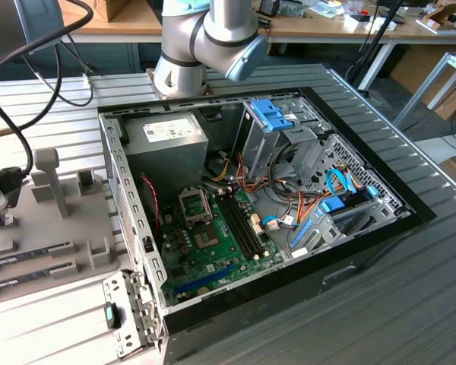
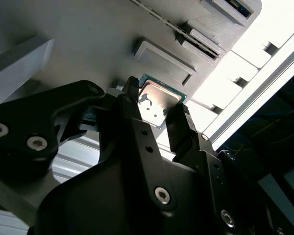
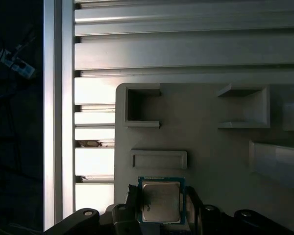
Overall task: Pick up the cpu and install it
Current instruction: 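Pick up the cpu and move it towards the insertion slot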
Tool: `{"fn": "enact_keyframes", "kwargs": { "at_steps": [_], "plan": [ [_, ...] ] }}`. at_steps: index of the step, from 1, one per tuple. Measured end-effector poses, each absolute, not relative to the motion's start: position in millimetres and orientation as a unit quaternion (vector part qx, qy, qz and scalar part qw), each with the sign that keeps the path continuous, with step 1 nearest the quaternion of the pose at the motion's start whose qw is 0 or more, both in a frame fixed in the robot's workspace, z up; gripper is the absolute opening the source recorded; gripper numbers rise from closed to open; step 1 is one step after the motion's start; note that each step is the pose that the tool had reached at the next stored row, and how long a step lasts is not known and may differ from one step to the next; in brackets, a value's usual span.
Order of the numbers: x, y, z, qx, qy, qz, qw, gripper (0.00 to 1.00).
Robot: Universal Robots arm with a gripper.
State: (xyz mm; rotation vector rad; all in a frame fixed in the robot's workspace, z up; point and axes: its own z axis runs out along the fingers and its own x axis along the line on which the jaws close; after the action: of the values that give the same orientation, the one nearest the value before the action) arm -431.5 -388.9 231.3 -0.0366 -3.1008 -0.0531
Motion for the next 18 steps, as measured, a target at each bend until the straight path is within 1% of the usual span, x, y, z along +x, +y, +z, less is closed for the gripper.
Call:
{"fn": "enact_keyframes", "kwargs": {
  "at_steps": [18],
  "plan": [
    [-431.5,-388.9,236.8,-0.012,-1.0,-0.017,0.02,0.47]
  ]
}}
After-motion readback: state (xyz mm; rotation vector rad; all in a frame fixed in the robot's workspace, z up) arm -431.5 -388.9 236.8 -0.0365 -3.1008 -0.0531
